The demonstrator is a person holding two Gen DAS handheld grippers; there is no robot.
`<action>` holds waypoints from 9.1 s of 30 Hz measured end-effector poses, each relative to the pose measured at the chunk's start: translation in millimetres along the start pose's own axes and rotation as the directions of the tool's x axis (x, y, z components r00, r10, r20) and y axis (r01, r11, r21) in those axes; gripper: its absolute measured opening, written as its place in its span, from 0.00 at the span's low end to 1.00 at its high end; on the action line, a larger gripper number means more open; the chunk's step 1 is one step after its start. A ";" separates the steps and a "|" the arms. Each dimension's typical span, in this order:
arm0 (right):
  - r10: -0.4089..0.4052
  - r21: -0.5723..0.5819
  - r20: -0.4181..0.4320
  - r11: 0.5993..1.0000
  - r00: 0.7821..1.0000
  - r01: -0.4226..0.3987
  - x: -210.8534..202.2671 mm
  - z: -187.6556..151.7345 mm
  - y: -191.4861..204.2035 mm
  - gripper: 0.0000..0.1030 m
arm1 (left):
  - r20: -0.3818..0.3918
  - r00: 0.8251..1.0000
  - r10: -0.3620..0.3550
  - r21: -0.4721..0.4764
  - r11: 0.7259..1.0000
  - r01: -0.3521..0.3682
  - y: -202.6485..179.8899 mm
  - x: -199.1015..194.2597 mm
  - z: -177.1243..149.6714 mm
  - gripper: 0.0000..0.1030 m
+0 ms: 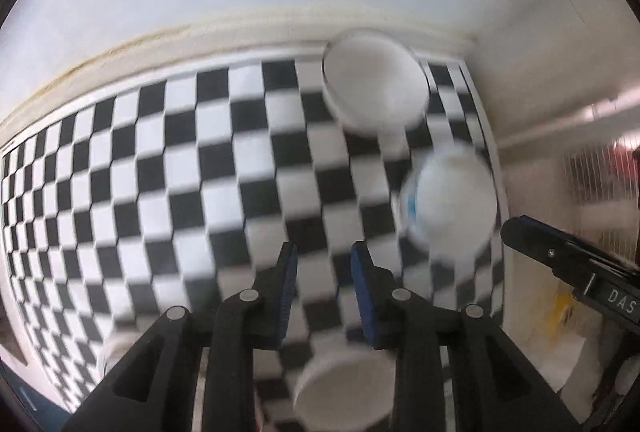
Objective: Organize plates and bowls
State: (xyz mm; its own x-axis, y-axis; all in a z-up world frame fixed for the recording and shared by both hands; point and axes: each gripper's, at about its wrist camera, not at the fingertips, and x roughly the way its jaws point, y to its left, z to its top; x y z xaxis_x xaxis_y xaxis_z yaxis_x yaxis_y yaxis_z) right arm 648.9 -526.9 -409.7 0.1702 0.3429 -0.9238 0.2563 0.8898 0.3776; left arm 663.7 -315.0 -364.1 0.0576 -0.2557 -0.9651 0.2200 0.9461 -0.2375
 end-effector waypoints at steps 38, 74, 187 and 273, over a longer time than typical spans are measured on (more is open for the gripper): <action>-0.037 0.015 -0.099 0.999 0.994 0.039 76.8 101.5 -2.9 0.10 | 0.016 1.000 0.000 0.058 0.998 -0.001 -28.4 41.3 86.5 0.24; -0.027 0.009 -0.116 1.000 0.993 0.028 15.2 -180.0 27.2 0.10 | -0.064 0.998 0.015 0.149 0.989 -0.005 -9.7 -26.4 -152.9 0.24; -0.089 0.213 -0.204 0.968 0.975 0.133 104.5 3.3 -92.4 0.08 | -0.206 0.975 0.081 0.261 0.965 -0.025 -106.9 111.0 24.1 0.16; -0.172 -0.026 -0.192 0.985 0.966 0.170 38.4 -192.6 42.2 0.14 | -0.167 0.984 0.056 0.116 0.993 -0.036 5.6 -4.4 -162.0 0.17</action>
State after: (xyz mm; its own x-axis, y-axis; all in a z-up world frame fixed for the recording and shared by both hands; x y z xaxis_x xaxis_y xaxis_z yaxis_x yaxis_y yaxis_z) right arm 483.0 -418.2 -441.5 -0.0621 0.2362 -0.9697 0.2568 0.9427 0.2131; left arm 506.9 -276.4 -379.1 -0.0936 -0.1658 -0.9817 0.3296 0.9253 -0.1877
